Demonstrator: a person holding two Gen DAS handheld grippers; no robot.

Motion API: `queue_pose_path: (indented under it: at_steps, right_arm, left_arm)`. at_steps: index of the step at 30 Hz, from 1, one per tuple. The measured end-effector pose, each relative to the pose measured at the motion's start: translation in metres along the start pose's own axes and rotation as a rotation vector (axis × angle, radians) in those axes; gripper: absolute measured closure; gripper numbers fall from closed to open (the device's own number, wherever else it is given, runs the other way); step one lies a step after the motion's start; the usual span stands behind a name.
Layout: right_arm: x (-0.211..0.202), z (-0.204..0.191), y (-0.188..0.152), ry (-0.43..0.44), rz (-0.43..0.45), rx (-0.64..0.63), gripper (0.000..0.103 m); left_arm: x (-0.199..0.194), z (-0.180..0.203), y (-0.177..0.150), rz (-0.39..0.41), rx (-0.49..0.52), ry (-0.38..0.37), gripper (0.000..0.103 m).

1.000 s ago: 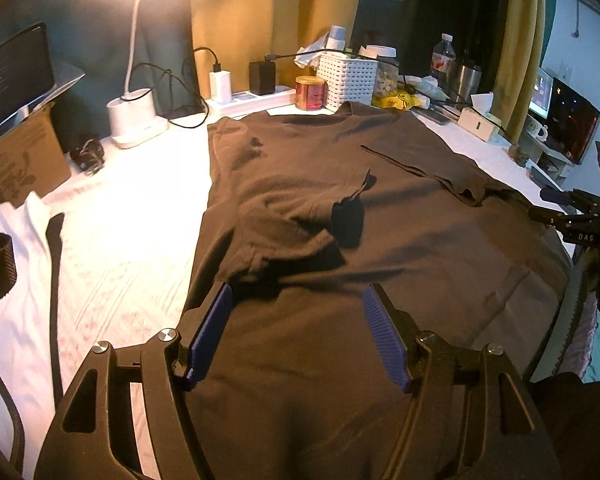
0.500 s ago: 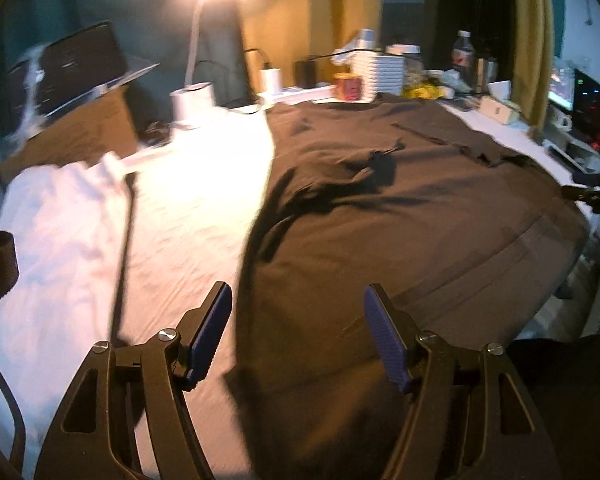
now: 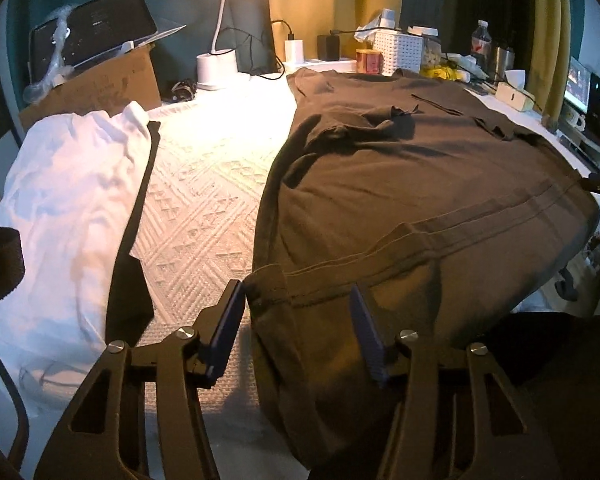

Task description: Fold small clothes

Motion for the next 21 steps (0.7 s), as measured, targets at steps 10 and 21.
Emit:
queue_pose_path:
  at_steps: [10,21]
  right_arm:
    - [0.015,0.004,-0.002,0.018,-0.015,0.011,0.056]
    - [0.011,0.004,0.009,0.047,0.026,0.005,0.094]
  left_arm:
    - [-0.005,0.004,0.003,0.032,0.006,0.028,0.098]
    - [-0.036,-0.006,0.021,0.136,-0.048,0.056,0.098]
Point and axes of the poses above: each gripper's, at about its wrist camera, not at the fingertips, and x roughly the way its jaws point, z to its right, y to its top, the point moved 9 cm from there along x, roughly the way its jaws point, and after that the axes turned 1 degree about -z, right-handed, at the moved point
